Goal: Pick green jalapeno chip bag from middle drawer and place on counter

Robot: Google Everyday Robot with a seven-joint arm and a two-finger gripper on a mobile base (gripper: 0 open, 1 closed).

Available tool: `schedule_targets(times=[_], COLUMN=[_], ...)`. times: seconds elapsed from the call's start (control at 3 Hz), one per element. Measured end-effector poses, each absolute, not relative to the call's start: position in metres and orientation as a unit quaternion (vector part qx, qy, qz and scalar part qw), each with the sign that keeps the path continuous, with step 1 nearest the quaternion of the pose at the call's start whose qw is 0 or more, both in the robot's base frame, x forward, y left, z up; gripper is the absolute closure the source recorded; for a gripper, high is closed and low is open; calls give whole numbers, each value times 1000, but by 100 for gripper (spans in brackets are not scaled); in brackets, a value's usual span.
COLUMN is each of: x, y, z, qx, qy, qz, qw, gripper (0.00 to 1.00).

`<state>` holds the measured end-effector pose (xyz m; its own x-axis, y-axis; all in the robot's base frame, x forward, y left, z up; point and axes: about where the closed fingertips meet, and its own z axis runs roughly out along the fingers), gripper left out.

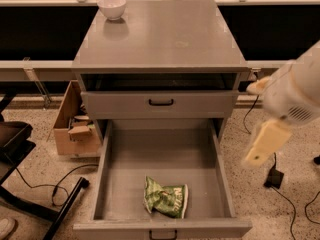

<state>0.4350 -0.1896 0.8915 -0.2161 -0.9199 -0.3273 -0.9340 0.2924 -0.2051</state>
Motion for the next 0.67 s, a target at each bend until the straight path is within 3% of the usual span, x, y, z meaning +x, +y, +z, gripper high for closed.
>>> schedule_targets(times=[0.67], x=[488], y=[-124], z=[773], qx=[-585], qy=[777], qz=[42], qw=[226], gripper=[0])
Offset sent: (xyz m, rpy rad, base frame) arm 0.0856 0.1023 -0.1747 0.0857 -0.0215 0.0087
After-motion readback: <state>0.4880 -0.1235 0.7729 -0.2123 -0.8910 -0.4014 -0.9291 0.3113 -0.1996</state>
